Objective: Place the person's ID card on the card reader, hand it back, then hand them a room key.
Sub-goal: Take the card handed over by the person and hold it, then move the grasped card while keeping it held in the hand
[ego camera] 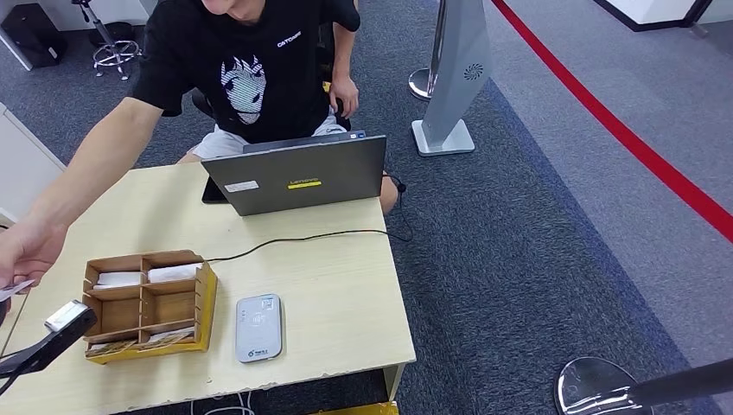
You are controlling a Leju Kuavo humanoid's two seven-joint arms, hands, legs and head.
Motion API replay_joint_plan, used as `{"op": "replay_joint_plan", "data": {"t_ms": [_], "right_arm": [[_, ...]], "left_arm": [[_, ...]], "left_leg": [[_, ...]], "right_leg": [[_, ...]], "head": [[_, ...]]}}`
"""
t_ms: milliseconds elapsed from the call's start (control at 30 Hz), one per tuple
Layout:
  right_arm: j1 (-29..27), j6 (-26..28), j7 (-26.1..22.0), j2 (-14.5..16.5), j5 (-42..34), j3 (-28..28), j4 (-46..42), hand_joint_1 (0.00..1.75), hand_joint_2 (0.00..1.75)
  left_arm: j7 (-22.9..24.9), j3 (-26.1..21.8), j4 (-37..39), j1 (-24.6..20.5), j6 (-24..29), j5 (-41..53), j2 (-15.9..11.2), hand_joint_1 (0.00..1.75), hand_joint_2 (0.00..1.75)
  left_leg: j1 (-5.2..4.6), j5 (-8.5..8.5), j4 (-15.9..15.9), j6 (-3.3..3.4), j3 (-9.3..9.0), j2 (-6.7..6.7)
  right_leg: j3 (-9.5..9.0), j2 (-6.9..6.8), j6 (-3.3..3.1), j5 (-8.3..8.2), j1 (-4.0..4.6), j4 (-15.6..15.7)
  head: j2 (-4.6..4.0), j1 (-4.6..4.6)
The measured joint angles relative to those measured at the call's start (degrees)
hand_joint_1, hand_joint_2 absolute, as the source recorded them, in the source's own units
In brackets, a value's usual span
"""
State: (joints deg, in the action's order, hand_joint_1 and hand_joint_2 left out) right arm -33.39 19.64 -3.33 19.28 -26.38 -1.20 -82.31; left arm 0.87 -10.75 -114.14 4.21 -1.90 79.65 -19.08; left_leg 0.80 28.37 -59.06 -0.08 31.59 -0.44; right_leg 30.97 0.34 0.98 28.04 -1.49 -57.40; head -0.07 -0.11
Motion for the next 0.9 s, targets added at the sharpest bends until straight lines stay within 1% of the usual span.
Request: {"op": "replay_joint_plan", "data": {"t_ms": [233,667,800,900], "right_arm": [[0.00,0.14,0.66,0.04,1.02,0.10,0.40,0.00,1.75],[0.03,0.35,1.08,0.05,1.31,0.13,0.64,0.00,1.75],[0.17,-0.12,0.93,0.07,1.87,0.14,0.85,0.00,1.75],[0.90,-3.28,-0.59,0.07,1.88,0.34,1.77,0.00,1.75]], "left_arm": [[-0.92,0.55,-0.69,1.07,1.70,1.44,-0.07,1.75,1.75],[-1.42,1.02,-0.77,2.21,1.89,1.68,-0.08,1.75,1.75],[-1.74,2.20,-0.77,2.76,2.00,2.08,0.71,1.75,1.75],[-1.38,4.08,-1.11,3.00,2.65,1.60,3.09,1.75,1.75]], "left_leg": [[0.00,0.00,0.00,0.00,0.00,0.00],[0.00,-0.01,0.00,-0.01,0.01,0.00],[0.00,-0.01,0.00,0.00,0.02,0.00],[-0.02,-0.01,0.00,0.00,0.02,0.00]], "right_leg": [[0.01,0.00,0.00,0.00,0.00,0.00],[0.02,0.00,-0.04,-0.02,0.00,0.00],[0.02,0.00,-0.04,-0.02,0.00,0.00],[0.06,-0.01,-0.03,-0.03,-0.01,0.01]], "head": [[0.00,0.01],[0.00,0.01],[0.00,0.01],[0.00,0.02]]}}
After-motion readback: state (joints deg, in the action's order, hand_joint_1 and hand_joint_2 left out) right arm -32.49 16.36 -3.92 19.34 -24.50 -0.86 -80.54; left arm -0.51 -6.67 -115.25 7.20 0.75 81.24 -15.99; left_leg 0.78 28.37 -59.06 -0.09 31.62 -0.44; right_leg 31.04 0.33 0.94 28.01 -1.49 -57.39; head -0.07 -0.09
